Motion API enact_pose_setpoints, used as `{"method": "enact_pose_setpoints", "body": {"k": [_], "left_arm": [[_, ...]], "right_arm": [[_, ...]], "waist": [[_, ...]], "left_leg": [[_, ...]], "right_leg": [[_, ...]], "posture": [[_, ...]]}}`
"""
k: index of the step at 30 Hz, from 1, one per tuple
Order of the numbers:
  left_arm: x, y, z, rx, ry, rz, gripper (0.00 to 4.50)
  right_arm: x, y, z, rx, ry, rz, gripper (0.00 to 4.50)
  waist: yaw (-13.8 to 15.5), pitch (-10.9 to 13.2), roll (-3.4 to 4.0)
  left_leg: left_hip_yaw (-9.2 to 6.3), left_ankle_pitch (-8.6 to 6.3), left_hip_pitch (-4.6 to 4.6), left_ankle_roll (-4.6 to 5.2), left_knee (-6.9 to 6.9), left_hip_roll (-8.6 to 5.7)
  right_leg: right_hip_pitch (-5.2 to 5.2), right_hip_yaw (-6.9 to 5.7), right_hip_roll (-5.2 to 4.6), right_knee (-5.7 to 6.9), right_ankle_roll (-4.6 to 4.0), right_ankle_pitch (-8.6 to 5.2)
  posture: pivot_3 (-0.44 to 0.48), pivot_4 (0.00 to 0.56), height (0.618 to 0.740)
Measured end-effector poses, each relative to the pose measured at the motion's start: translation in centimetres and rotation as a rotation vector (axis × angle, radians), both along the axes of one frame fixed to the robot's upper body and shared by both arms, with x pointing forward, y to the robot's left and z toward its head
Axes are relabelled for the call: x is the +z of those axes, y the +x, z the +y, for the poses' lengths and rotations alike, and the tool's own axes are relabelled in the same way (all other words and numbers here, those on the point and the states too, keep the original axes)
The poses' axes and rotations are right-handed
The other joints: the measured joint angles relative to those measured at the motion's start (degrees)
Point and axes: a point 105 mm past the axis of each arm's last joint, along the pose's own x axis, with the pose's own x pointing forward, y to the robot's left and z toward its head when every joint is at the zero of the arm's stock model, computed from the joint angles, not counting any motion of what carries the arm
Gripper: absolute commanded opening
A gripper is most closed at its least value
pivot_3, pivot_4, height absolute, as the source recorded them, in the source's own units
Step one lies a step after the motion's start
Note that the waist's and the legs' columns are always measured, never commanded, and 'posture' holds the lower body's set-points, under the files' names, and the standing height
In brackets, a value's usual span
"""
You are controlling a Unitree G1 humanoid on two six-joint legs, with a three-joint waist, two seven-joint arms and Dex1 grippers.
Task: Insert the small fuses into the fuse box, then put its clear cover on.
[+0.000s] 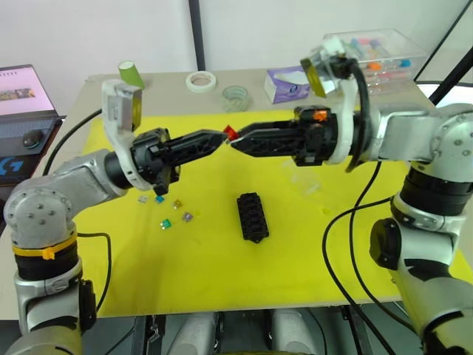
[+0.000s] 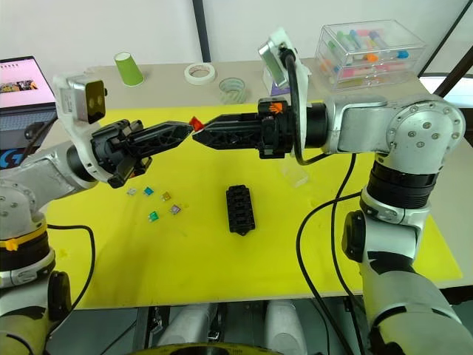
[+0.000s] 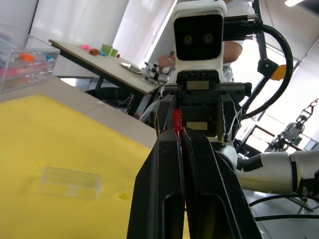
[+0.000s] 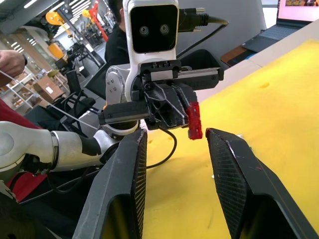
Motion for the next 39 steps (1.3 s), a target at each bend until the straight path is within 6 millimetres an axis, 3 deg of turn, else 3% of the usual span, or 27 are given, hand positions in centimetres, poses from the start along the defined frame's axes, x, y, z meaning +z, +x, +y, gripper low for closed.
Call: {"method": "enact_pose_setpoints", "body": {"k": [2,6,7,39], "left_arm": [[-0.01,0.01,0.0,0.001,0.0,0.001,0.0],[0.12,-0.21,-0.08,-0.013,-0.007,-0.001,0.0],[0.14,-0.24,-0.09,-0.014,-0.007,-0.002,0.0],[-0.38,-0.52,-0.16,-0.009,0.023,-0.01,0.0]], "right_arm": [[-0.02,0.05,-0.04,-0.004,-0.001,-0.001,1.38],[-0.15,0.25,-0.14,-0.022,-0.005,-0.002,0.08],[-0.18,0.27,-0.17,-0.023,-0.005,-0.001,0.03],[-0.62,0.23,-0.23,-0.009,-0.029,0.036,0.03]], "waist": [[-0.01,0.0,0.0],[-0.01,0.0,0.0],[-0.01,0.0,0.0],[0.1,0.0,0.0]], "left_leg": [[0.0,0.0,0.0,0.0,0.0,0.0],[0.0,0.0,0.0,0.0,0.0,0.0],[0.0,0.0,0.0,0.0,0.0,0.0],[0.0,0.0,0.0,0.0,-0.01,0.0]], "right_leg": [[0.0,0.0,0.0,0.0,0.0,0.0],[0.0,0.0,0.0,0.0,0.0,0.0],[0.0,0.0,0.0,0.0,0.0,0.0],[0.01,0.0,0.0,-0.02,0.0,0.0]], "posture": [[0.0,0.15,0.74],[0.0,0.15,0.74],[0.0,0.15,0.74],[0.0,0.15,0.74]]}}
